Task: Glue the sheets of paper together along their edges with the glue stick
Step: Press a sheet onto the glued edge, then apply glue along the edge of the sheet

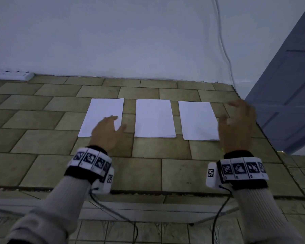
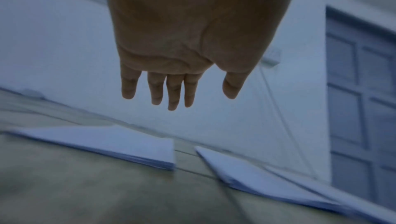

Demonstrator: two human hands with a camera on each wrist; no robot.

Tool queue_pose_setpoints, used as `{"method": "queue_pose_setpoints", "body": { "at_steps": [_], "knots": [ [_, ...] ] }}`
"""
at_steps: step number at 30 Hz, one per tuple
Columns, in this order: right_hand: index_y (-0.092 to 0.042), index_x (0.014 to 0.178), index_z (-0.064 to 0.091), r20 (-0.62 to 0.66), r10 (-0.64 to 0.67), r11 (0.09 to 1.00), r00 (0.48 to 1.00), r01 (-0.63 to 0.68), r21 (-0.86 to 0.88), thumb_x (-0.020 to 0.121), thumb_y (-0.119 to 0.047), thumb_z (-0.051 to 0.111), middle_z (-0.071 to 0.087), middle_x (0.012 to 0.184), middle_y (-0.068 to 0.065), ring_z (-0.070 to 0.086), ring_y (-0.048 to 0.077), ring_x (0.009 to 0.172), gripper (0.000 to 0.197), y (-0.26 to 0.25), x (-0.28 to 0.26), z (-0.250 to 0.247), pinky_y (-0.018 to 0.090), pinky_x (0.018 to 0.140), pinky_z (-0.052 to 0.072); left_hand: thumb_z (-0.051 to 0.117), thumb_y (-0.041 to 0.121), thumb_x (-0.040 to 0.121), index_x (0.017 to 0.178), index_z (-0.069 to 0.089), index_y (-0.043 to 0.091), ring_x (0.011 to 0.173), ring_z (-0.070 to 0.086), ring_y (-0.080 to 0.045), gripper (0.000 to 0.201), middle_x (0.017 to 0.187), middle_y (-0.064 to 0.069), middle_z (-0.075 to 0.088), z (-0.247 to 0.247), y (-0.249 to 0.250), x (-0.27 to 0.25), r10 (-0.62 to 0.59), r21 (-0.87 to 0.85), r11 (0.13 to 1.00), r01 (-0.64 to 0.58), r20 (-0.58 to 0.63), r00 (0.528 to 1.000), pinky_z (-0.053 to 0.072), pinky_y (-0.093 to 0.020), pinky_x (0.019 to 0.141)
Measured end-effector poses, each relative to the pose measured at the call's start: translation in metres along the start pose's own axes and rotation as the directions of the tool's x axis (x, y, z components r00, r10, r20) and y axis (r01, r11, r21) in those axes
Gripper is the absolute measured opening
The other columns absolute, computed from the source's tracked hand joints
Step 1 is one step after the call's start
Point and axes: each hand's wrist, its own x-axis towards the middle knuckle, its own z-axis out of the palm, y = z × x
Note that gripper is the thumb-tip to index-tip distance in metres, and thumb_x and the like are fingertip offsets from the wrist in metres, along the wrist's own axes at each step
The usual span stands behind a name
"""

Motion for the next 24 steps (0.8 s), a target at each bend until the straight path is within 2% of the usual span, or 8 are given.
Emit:
{"method": "queue_pose_setpoints", "body": {
  "at_steps": [2, 3, 5, 7, 9, 13, 19, 24],
  "knots": [
    [0.000, 0.125, 0.047, -0.015, 0.175, 0.984, 0.985, -0.175, -0.018, 0.080, -0.003, 0.057, 0.048, 0.126, 0.019, 0.043, 0.028, 0.116, 0.046, 0.012, -0.005, -0.012, 0.030, 0.095, 0.031, 0.048, 0.051, 0.096, 0.146, 0.038, 0.009, 0.139, 0.034, -0.031, 0.066, 0.151, -0.014, 0.038, -0.002, -0.015, 0.023, -0.111, 0.135, 0.985, 0.108, 0.012, 0.994, 0.029, -0.046, 0.113],
    [0.002, 0.131, 0.041, 0.022, 0.295, 0.955, 0.955, -0.295, 0.001, 0.082, -0.003, 0.058, 0.046, 0.129, 0.019, 0.043, 0.025, 0.113, 0.052, 0.020, -0.008, -0.015, 0.032, 0.094, 0.033, 0.048, 0.053, 0.096, 0.148, 0.034, 0.008, 0.141, 0.030, -0.032, 0.071, 0.153, -0.015, 0.034, 0.000, -0.023, 0.032, -0.171, 0.213, 0.964, 0.159, 0.037, 0.985, 0.027, -0.049, 0.114],
    [0.003, 0.136, 0.033, 0.136, 0.515, 0.847, 0.847, -0.526, 0.072, 0.083, -0.010, 0.061, 0.048, 0.121, 0.015, 0.045, 0.021, 0.102, 0.061, 0.035, -0.013, -0.018, 0.030, 0.083, 0.036, 0.048, 0.059, 0.093, 0.150, 0.028, 0.006, 0.145, 0.022, -0.032, 0.080, 0.157, -0.015, 0.026, 0.009, -0.035, 0.044, -0.279, 0.322, 0.917, 0.235, 0.099, 0.955, 0.022, -0.053, 0.115],
    [0.004, 0.134, 0.035, 0.228, 0.602, 0.775, 0.765, -0.629, 0.065, 0.079, -0.018, 0.066, 0.052, 0.107, 0.013, 0.048, 0.021, 0.093, 0.066, 0.050, -0.019, -0.017, 0.030, 0.075, 0.035, 0.052, 0.064, 0.089, 0.149, 0.028, 0.004, 0.143, 0.023, -0.035, 0.088, 0.156, -0.016, 0.026, 0.018, -0.045, 0.051, -0.327, 0.355, 0.897, 0.265, 0.128, 0.936, 0.022, -0.058, 0.113],
    [0.003, 0.129, 0.042, 0.274, 0.603, 0.778, 0.749, -0.628, 0.003, 0.082, -0.017, 0.070, 0.056, 0.109, 0.016, 0.050, 0.022, 0.094, 0.058, 0.061, -0.025, -0.014, 0.030, 0.075, 0.035, 0.055, 0.067, 0.085, 0.146, 0.032, 0.005, 0.138, 0.031, -0.038, 0.090, 0.150, -0.018, 0.033, 0.023, -0.052, 0.056, -0.315, 0.376, 0.894, 0.245, 0.135, 0.939, 0.029, -0.060, 0.110],
    [0.002, 0.119, 0.050, 0.326, 0.553, 0.827, 0.767, -0.551, -0.108, 0.087, -0.018, 0.066, 0.057, 0.115, 0.021, 0.053, 0.031, 0.099, 0.041, 0.067, -0.030, -0.007, 0.035, 0.077, 0.038, 0.055, 0.064, 0.086, 0.139, 0.041, 0.010, 0.124, 0.047, -0.039, 0.076, 0.138, -0.019, 0.046, 0.020, -0.056, 0.061, -0.252, 0.418, 0.891, 0.178, 0.130, 0.959, 0.042, -0.055, 0.102],
    [0.002, 0.119, 0.050, 0.370, 0.504, 0.859, 0.780, -0.496, -0.125, 0.089, -0.015, 0.063, 0.057, 0.115, 0.022, 0.053, 0.034, 0.103, 0.037, 0.061, -0.030, -0.003, 0.037, 0.081, 0.039, 0.055, 0.061, 0.088, 0.133, 0.046, 0.012, 0.115, 0.053, -0.037, 0.067, 0.129, -0.017, 0.051, 0.018, -0.056, 0.062, -0.244, 0.439, 0.884, 0.159, 0.144, 0.959, 0.046, -0.050, 0.096],
    [0.001, 0.119, 0.051, 0.380, 0.504, 0.859, 0.776, -0.497, -0.123, 0.089, -0.015, 0.063, 0.058, 0.115, 0.021, 0.053, 0.035, 0.105, 0.036, 0.060, -0.030, -0.002, 0.036, 0.080, 0.038, 0.062, 0.050, 0.089, 0.132, 0.050, 0.016, 0.109, 0.057, -0.034, 0.056, 0.123, -0.015, 0.059, 0.014, -0.060, 0.062, -0.191, 0.369, 0.920, 0.130, 0.134, 0.972, 0.048, -0.043, 0.091]
  ]
}}
